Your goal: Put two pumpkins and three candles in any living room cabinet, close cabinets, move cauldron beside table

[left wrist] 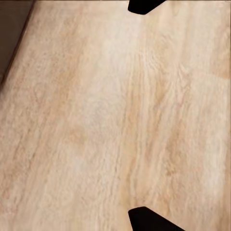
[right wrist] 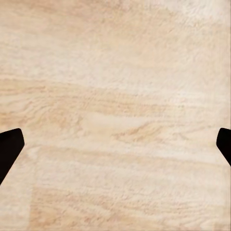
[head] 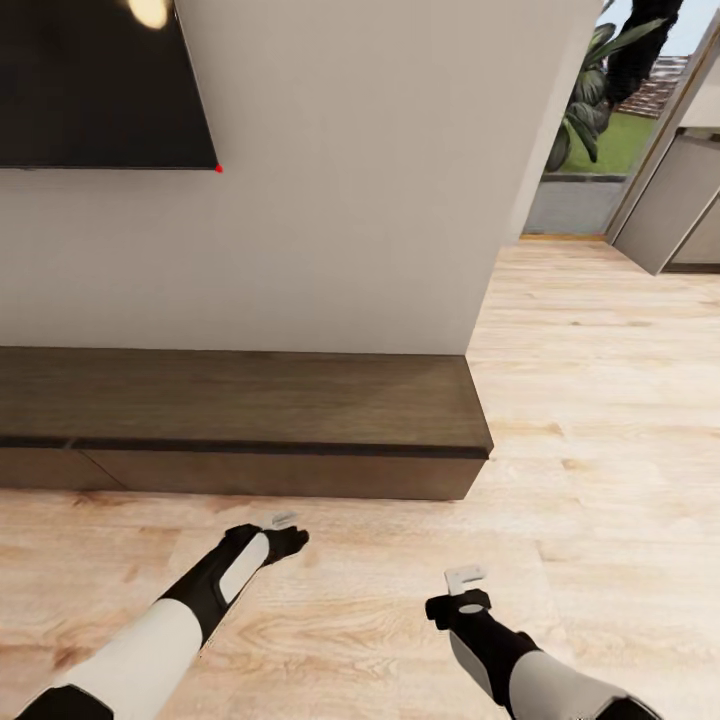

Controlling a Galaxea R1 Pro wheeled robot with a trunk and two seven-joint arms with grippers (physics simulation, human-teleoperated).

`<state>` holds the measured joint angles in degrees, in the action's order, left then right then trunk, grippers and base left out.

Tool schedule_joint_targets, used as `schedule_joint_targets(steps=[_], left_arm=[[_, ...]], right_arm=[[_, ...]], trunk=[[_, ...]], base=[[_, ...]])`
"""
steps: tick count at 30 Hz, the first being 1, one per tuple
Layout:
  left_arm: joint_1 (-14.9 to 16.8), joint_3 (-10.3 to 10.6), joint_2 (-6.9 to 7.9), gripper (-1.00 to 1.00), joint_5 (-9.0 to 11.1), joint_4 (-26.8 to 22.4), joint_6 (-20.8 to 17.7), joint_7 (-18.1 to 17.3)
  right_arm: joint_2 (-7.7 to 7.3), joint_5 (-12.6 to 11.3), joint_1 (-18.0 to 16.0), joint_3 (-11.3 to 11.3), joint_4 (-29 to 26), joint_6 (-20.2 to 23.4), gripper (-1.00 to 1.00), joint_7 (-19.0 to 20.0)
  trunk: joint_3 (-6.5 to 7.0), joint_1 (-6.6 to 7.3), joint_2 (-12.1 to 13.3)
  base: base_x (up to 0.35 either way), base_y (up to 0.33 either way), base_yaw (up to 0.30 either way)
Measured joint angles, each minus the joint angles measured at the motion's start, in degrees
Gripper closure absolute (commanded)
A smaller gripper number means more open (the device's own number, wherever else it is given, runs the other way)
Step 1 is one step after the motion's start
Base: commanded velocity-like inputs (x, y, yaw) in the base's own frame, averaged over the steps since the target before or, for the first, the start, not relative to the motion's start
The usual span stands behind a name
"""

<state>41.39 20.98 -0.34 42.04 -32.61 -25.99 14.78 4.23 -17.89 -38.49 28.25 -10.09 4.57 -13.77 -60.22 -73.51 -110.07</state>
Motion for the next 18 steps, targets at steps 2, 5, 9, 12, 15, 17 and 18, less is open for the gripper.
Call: schedule_joint_targets(steps=[2, 5, 9, 12, 15, 17, 18], left_arm=[[0.01, -0.19, 0.21, -1.00, 0.22, -4.81, -4.44, -0.04], [0.02, -2.61, 0.48, -1.00, 2.36, -10.95, -11.63, -0.88], [0.01, -7.02, 2.22, -1.00, 7.39, -14.27, -19.38, -8.52], [0.01, -7.60, 3.60, -1.00, 8.27, -14.57, -22.28, -15.86], [0.01, -7.78, 4.08, -1.00, 8.56, -14.72, -26.39, -22.52], [0.04, -8.29, 3.98, -1.00, 8.65, -15.28, -28.64, -25.16], [0.04, -8.51, 3.92, -1.00, 8.67, -15.71, -29.24, -26.23]], right_arm=[[0.03, 0.09, -0.11, 0.22, 0.11, 0.16, -1.00, -0.53], [0.07, 3.29, -0.17, 0.89, 0.18, 0.19, -1.00, -4.02], [0.37, 13.00, -0.18, 2.11, 0.12, -0.21, -1.00, -10.84], [0.42, 14.98, -0.18, 2.33, 0.14, -0.42, -1.00, -12.96], [0.43, 16.14, -0.18, 3.71, 0.21, -0.51, -1.00, -14.03], [0.43, 17.57, -0.06, 4.92, 0.29, -0.52, -1.00, -15.31], [0.43, 18.26, 0.04, 5.20, 0.28, -0.52, -1.00, -15.93]], trunk=[[0.00, 0.00, 0.00], [0.00, 0.00, 0.00], [0.00, 0.00, 0.00], [0.00, 0.00, 0.00], [0.00, 0.00, 0.00], [0.00, 0.00, 0.00], [0.00, 0.00, 0.00]], base=[[0.000, 0.000, 0.000], [0.000, 0.000, 0.000], [0.000, 0.000, 0.000], [0.000, 0.000, 0.000], [0.000, 0.000, 0.000], [0.000, 0.000, 0.000], [0.000, 0.000, 0.000]])
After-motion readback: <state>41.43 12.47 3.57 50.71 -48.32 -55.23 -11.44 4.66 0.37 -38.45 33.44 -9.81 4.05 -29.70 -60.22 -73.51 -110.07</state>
